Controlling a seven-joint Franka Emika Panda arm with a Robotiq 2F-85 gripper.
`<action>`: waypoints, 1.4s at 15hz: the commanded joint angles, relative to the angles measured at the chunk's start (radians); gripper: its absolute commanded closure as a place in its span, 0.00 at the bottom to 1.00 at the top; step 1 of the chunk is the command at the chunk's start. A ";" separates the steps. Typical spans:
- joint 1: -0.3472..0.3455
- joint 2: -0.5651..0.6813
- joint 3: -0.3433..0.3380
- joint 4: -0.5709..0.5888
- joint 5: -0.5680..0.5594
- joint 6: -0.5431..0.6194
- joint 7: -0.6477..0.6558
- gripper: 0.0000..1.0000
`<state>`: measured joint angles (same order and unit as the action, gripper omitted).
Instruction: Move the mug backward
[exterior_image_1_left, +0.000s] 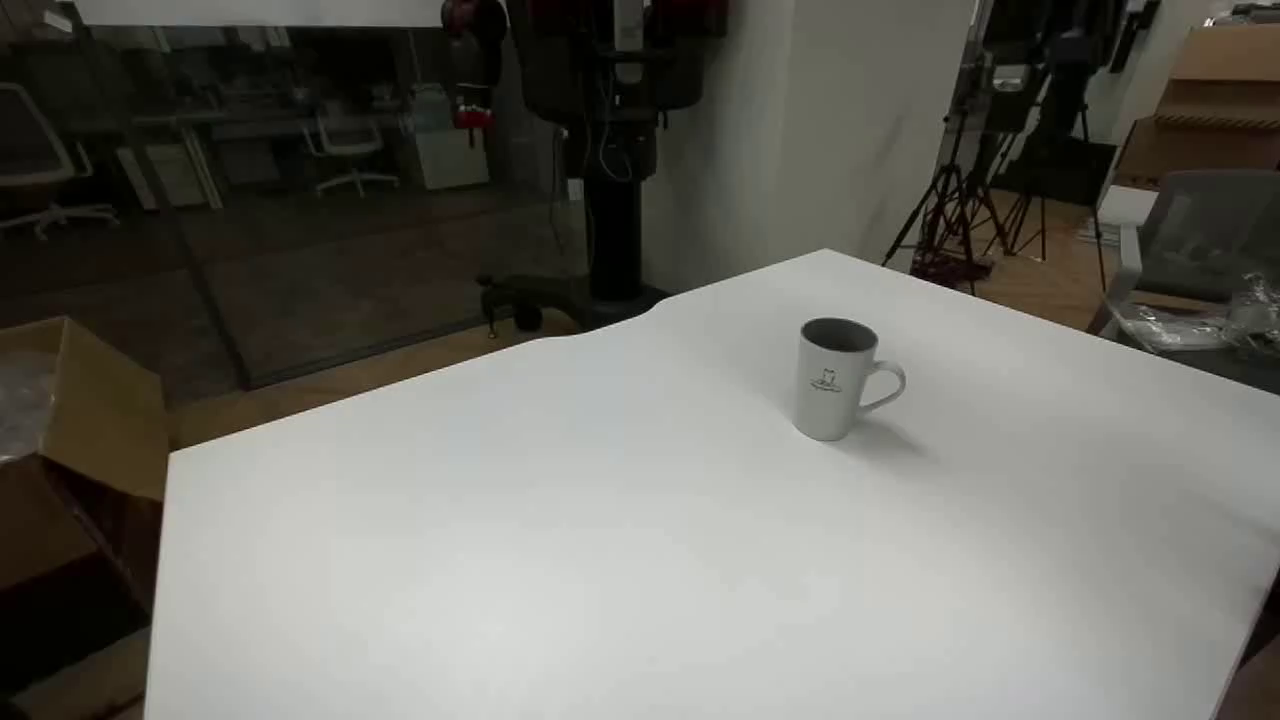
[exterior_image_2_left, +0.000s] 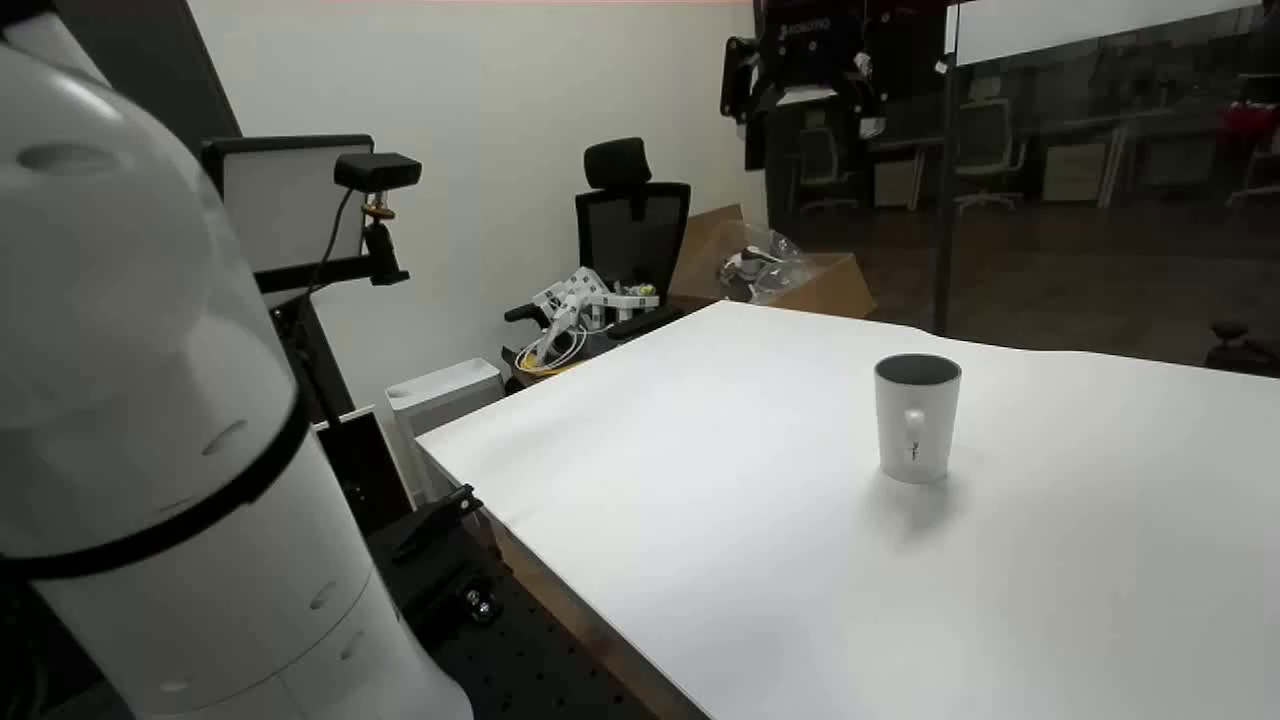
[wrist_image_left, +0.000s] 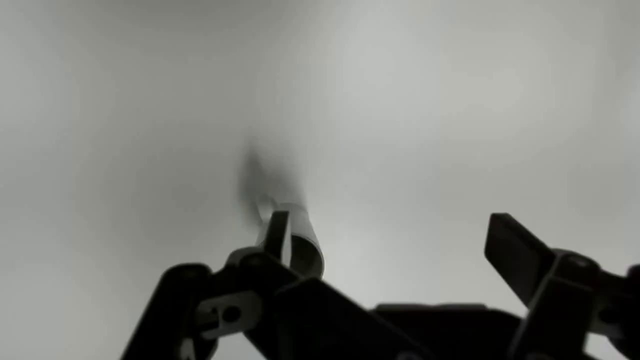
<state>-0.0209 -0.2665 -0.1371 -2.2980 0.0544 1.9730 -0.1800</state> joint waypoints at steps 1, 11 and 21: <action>-0.014 0.001 0.013 0.002 0.003 -0.001 -0.003 0.00; -0.014 0.000 0.013 0.003 0.003 0.001 -0.003 0.00; -0.052 0.153 0.020 0.065 -0.065 0.235 0.075 0.00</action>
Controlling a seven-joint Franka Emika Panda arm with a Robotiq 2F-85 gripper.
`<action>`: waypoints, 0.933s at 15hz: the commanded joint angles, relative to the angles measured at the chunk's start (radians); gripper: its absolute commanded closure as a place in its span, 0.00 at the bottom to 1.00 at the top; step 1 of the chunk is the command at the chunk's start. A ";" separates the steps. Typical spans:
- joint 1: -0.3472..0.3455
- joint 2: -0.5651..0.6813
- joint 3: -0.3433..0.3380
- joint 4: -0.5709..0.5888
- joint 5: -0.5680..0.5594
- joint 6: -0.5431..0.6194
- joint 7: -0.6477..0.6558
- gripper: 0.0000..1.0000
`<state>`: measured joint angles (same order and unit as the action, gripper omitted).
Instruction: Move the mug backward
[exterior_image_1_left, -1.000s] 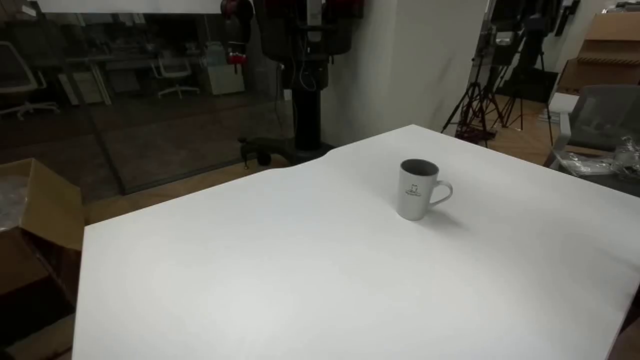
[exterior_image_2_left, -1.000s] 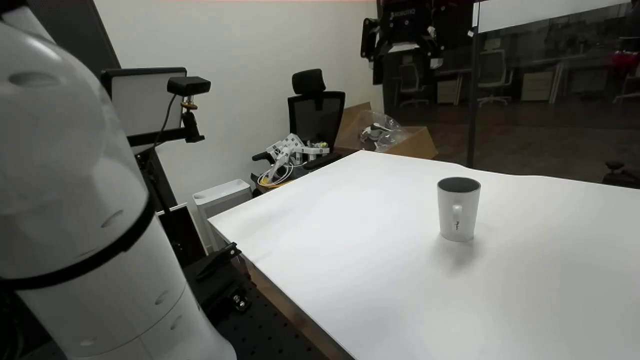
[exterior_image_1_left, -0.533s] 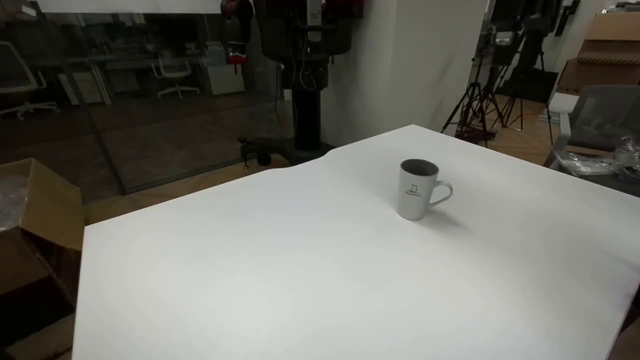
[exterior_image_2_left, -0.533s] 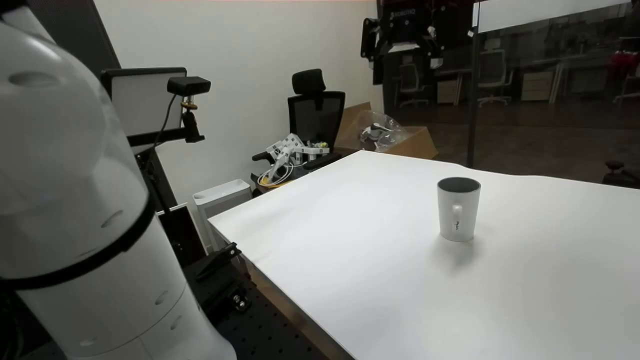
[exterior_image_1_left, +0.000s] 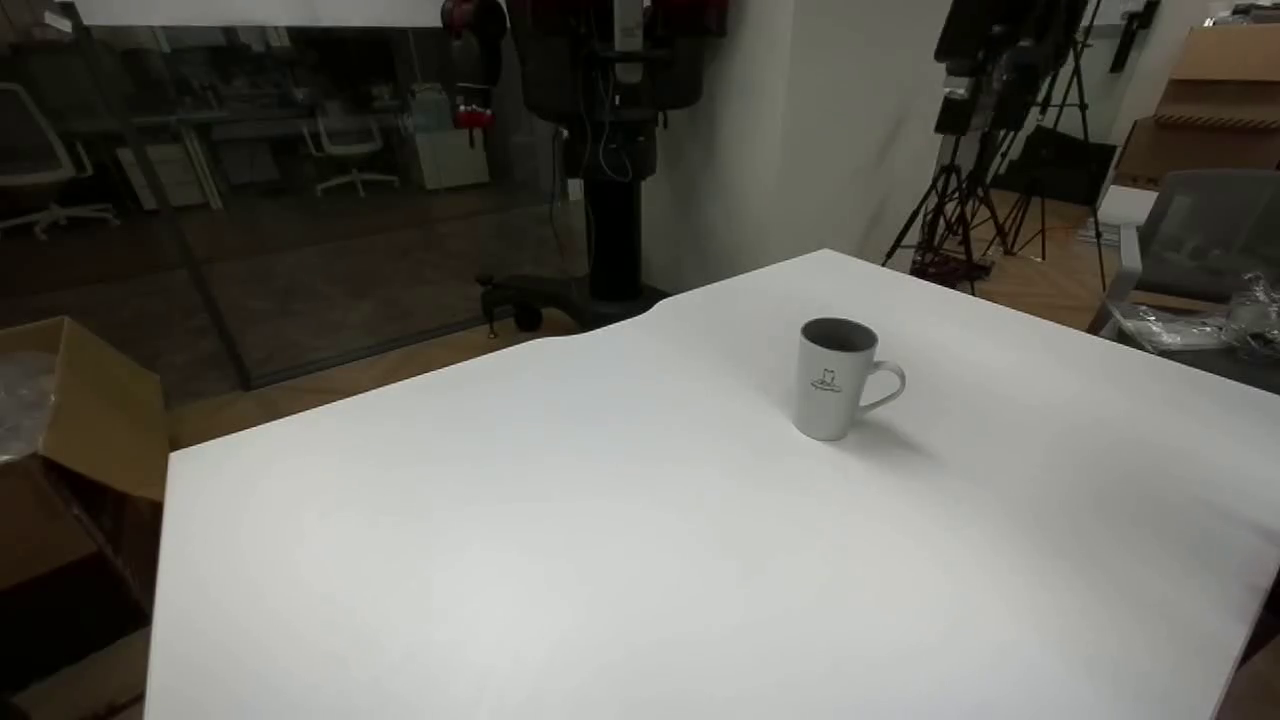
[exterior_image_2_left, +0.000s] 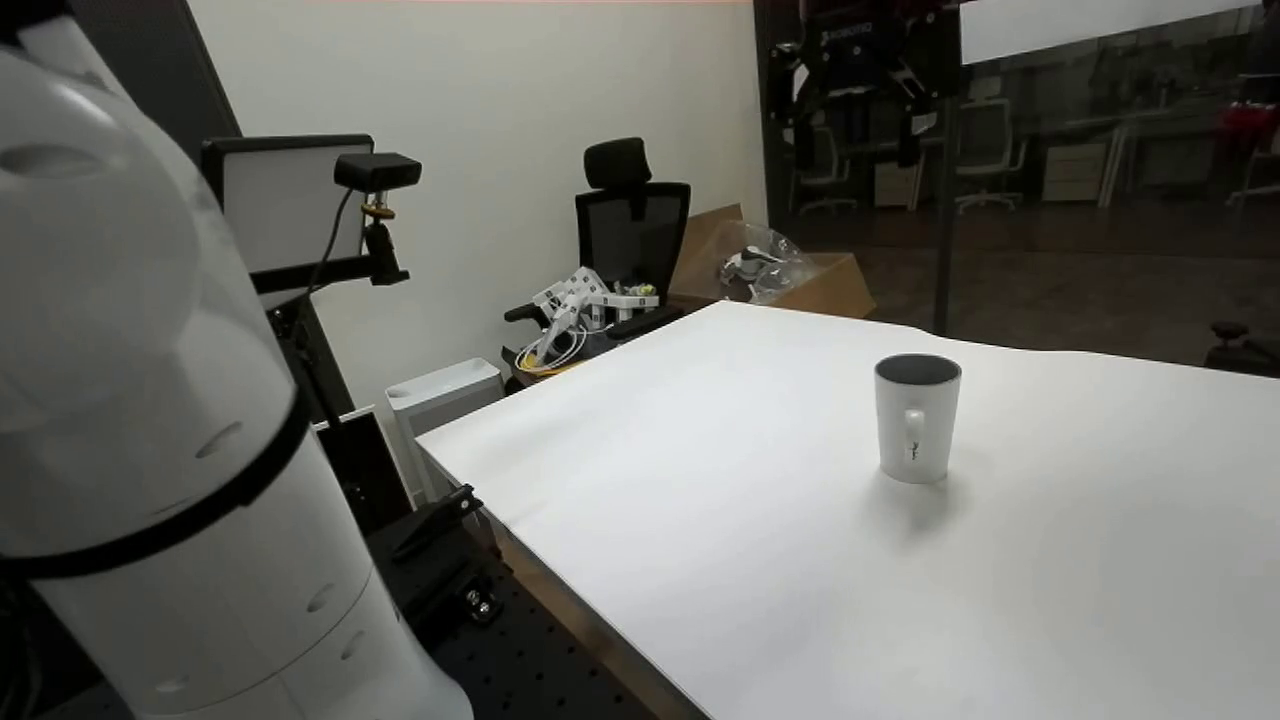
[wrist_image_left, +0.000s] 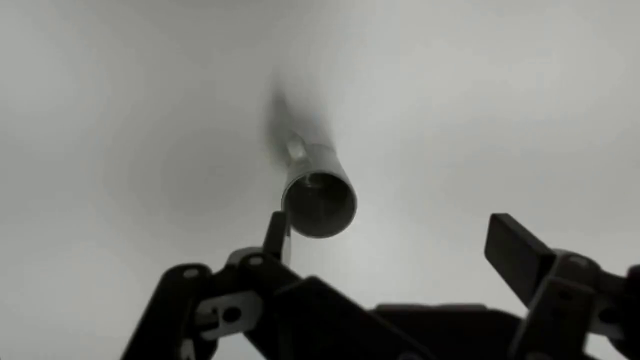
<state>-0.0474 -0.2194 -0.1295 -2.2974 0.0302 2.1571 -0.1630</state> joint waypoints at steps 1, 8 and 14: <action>-0.030 0.158 0.010 0.090 -0.050 0.061 0.065 0.00; -0.042 0.350 0.012 0.159 -0.149 0.073 0.078 0.00; -0.038 0.456 0.020 0.228 -0.169 0.114 0.109 0.00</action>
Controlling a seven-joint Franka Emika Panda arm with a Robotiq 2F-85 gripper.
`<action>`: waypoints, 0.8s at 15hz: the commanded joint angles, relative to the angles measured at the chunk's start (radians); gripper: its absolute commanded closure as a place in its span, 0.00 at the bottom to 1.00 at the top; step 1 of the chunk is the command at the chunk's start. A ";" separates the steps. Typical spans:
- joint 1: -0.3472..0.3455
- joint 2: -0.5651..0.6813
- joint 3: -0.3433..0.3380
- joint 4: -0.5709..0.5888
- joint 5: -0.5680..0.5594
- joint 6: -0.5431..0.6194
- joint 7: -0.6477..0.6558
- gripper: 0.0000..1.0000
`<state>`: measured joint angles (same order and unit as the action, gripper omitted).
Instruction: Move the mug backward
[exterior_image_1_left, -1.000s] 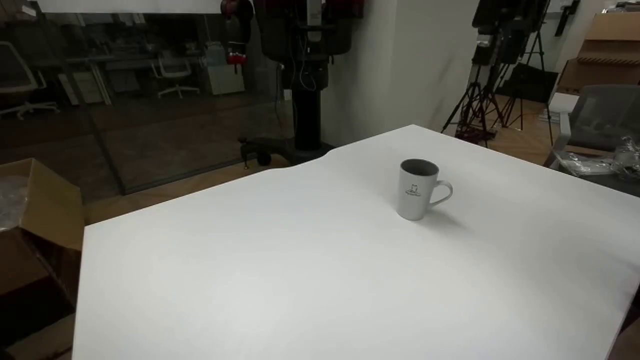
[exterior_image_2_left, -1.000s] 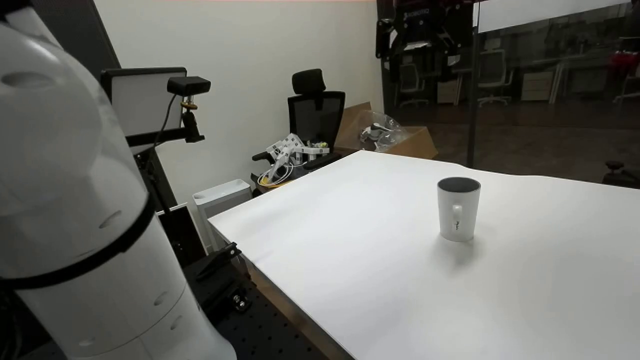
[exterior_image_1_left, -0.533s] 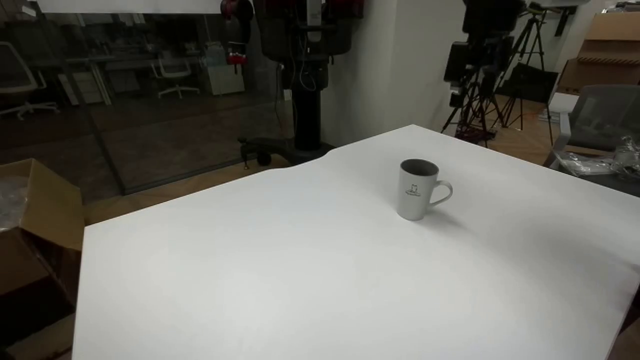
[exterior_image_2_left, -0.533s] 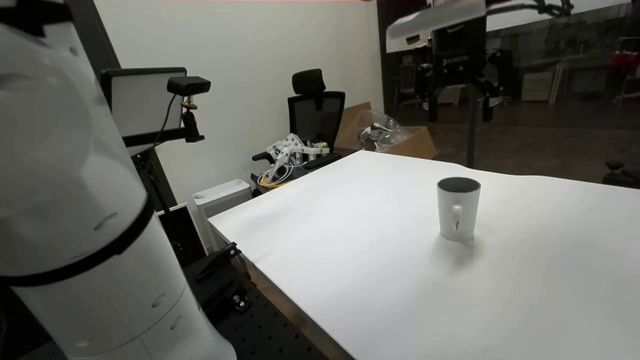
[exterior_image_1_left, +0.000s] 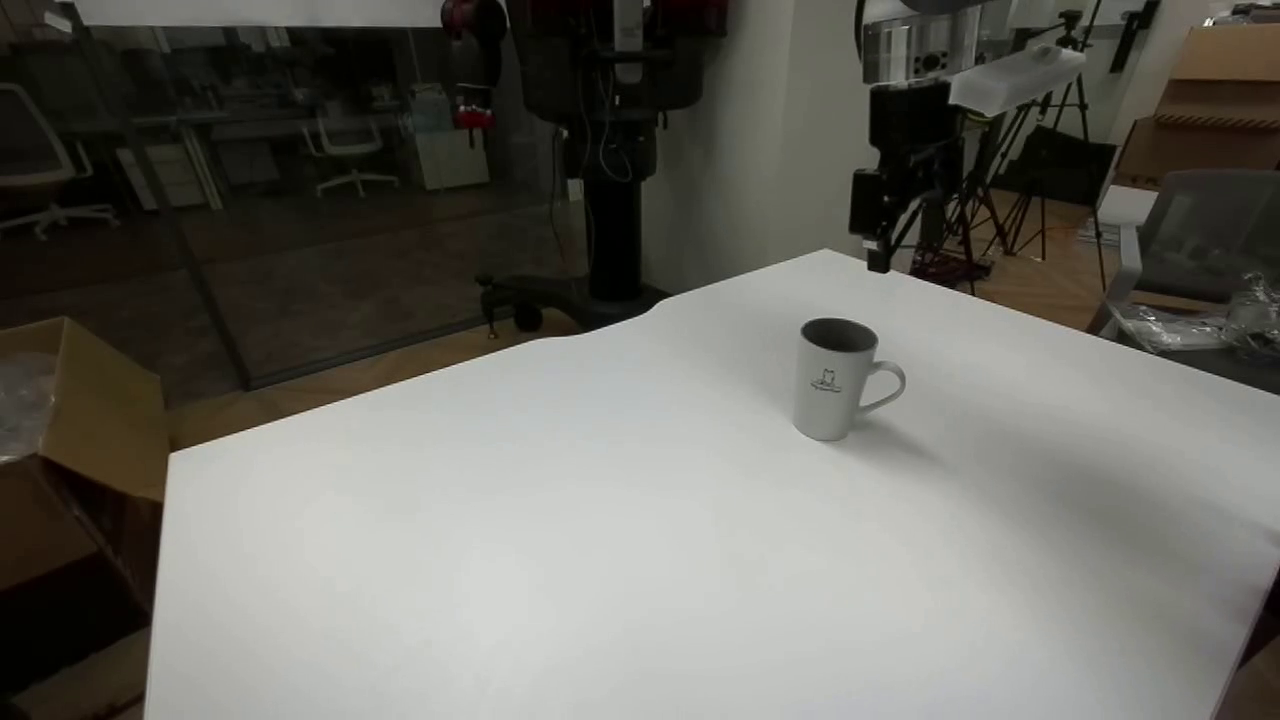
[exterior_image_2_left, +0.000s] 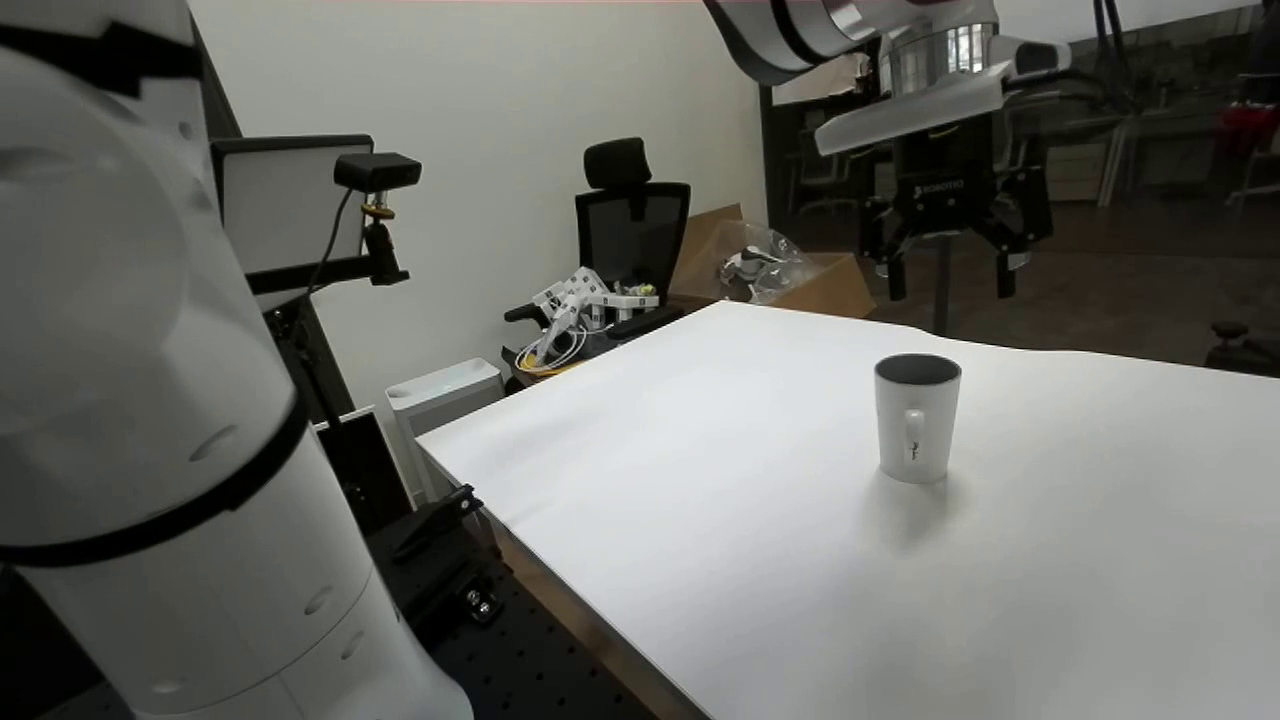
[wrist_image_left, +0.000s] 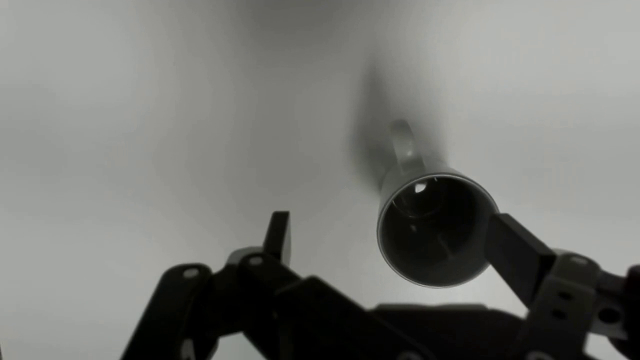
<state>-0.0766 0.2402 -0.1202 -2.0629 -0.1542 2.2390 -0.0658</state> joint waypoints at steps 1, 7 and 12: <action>-0.013 0.015 0.013 0.008 0.043 0.056 0.021 0.00; -0.038 0.122 0.035 0.084 0.217 0.115 0.004 0.00; -0.049 0.170 0.039 0.110 0.261 0.120 0.005 0.00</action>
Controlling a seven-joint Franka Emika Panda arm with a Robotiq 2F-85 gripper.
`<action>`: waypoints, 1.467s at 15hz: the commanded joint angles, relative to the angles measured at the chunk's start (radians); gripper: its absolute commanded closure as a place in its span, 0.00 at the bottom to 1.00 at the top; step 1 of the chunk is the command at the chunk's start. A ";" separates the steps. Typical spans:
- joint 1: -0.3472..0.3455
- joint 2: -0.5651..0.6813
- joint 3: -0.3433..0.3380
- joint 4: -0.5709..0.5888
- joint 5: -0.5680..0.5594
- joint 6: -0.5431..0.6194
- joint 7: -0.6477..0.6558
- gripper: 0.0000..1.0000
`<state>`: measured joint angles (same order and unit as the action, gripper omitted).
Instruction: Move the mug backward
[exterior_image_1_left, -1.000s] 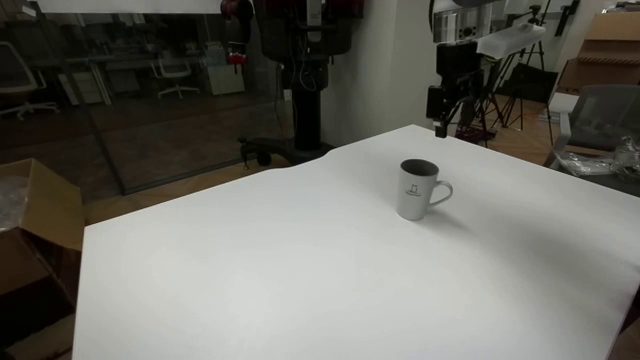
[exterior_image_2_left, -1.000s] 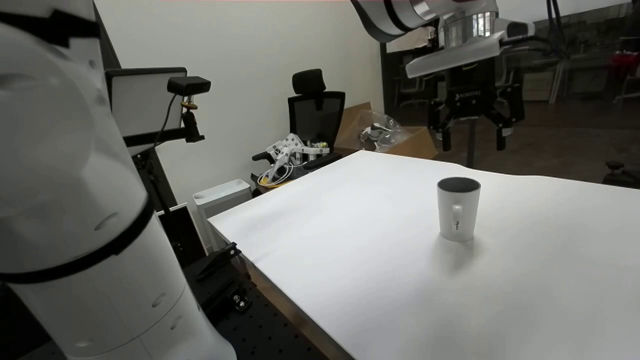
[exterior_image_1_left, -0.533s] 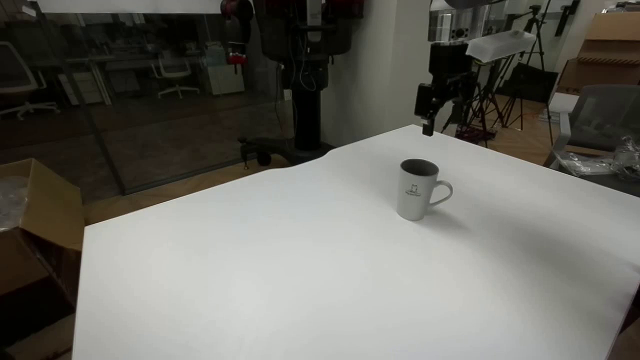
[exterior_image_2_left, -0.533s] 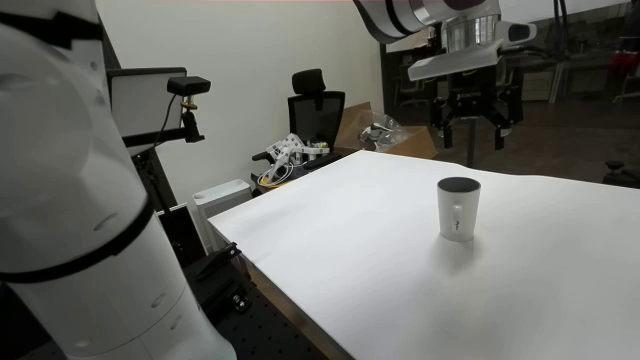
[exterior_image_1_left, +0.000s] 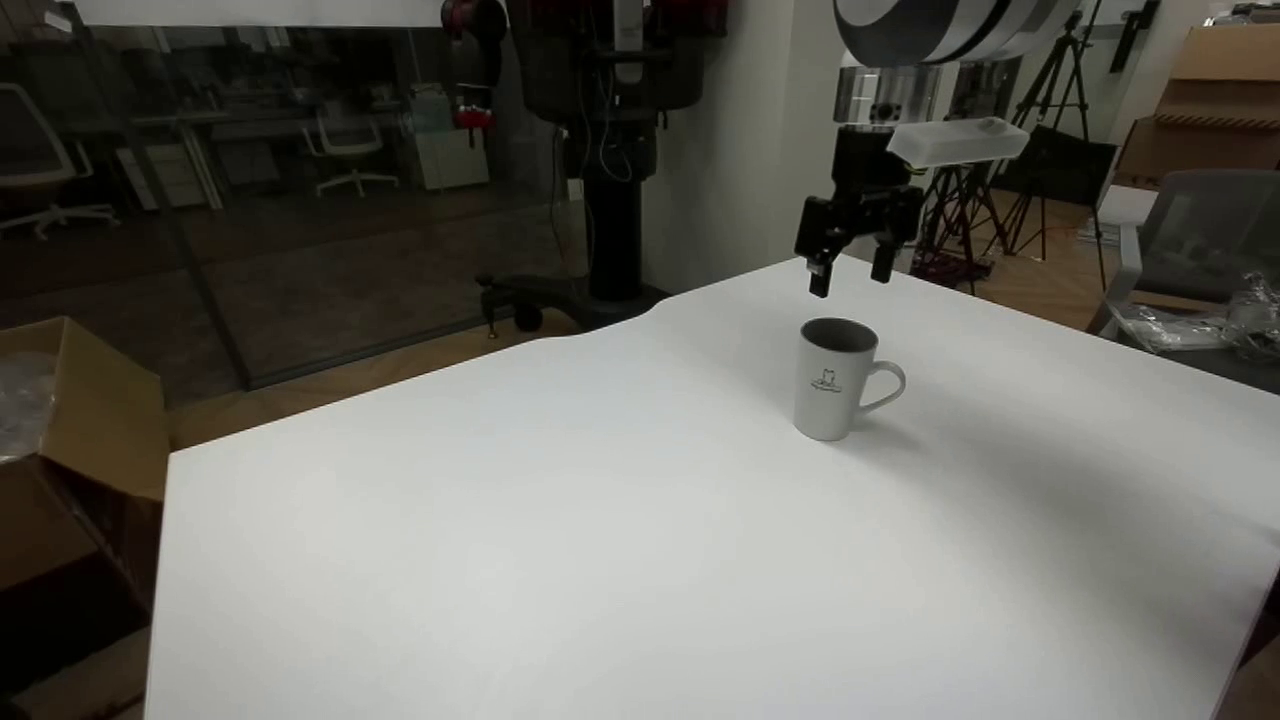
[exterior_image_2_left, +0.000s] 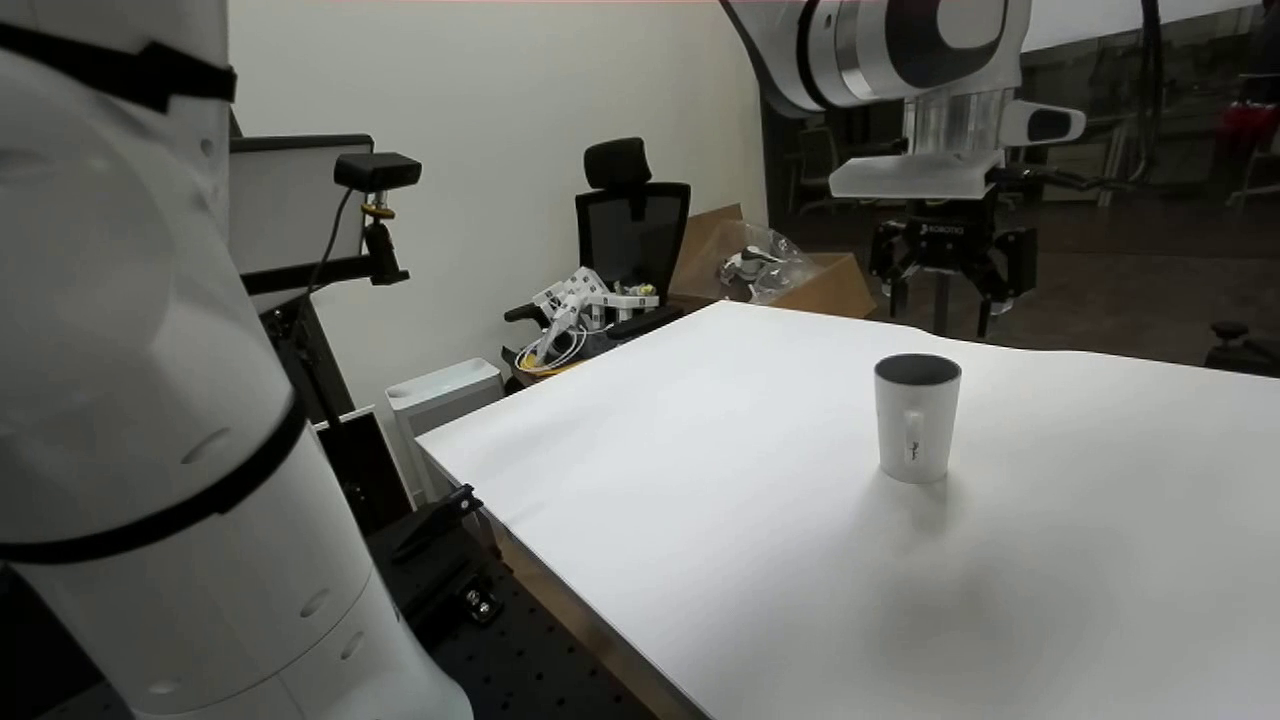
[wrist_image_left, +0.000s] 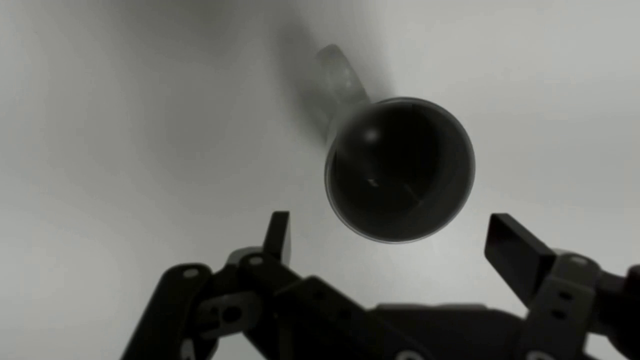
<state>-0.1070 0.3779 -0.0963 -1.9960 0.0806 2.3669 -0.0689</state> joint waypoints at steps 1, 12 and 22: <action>-0.020 0.038 0.014 0.045 0.028 -0.004 0.012 0.00; -0.051 0.057 0.004 -0.008 0.077 0.055 0.041 0.00; -0.036 0.067 -0.023 -0.067 0.064 0.062 0.156 0.00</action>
<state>-0.1523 0.4463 -0.1072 -2.0612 0.1547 2.4364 0.0357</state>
